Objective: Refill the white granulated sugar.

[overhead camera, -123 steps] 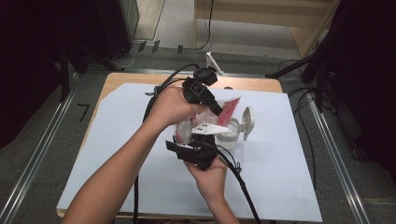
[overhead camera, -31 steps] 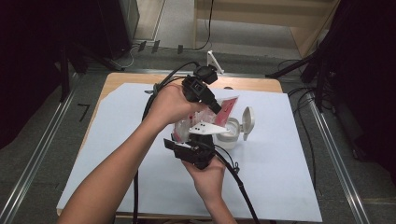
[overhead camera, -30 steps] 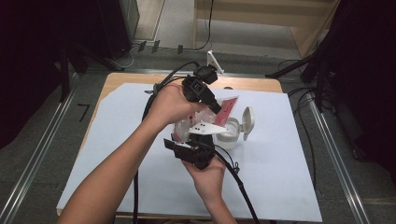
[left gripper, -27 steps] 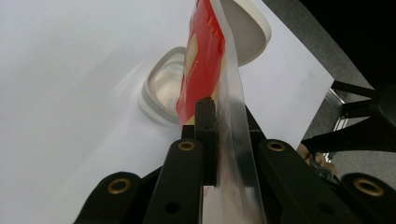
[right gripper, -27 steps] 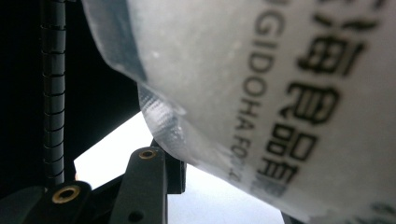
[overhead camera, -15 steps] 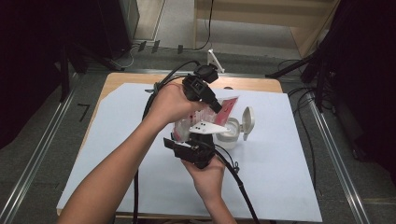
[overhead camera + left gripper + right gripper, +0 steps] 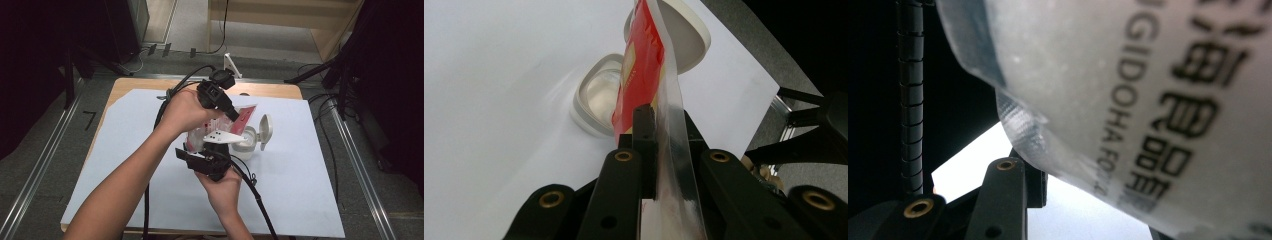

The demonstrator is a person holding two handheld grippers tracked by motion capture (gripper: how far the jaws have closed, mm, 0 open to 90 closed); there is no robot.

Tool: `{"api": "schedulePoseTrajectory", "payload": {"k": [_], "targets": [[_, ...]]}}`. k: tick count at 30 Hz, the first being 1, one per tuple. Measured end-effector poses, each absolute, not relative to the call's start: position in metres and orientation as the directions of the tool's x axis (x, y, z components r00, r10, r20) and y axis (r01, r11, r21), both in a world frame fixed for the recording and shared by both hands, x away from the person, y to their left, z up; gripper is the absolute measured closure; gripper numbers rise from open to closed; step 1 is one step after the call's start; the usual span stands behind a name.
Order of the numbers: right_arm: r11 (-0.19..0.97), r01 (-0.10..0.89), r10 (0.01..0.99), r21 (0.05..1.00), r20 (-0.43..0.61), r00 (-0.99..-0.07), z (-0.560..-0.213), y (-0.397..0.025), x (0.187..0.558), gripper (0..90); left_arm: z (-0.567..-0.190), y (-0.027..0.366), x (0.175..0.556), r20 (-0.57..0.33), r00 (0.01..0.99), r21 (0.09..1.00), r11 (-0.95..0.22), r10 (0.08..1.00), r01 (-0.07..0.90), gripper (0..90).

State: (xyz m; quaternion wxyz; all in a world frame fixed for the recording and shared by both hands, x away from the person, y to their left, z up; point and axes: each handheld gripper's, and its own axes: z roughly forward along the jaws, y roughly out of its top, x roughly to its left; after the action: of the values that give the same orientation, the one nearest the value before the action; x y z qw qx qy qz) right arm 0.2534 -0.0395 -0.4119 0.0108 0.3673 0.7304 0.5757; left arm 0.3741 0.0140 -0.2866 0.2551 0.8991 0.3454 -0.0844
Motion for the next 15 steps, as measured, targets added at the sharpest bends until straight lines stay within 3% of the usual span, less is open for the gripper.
{"api": "schedulePoseTrajectory", "payload": {"k": [15], "targets": [[0.076, 0.509, 0.559, 0.857, 0.386, -0.734, -0.4095, -0.041, 0.251, 63.8, -0.286, 0.0133, 0.377, -0.341, 0.744, 0.399, -0.628, 0.575, 0.668, 84.8]]}}
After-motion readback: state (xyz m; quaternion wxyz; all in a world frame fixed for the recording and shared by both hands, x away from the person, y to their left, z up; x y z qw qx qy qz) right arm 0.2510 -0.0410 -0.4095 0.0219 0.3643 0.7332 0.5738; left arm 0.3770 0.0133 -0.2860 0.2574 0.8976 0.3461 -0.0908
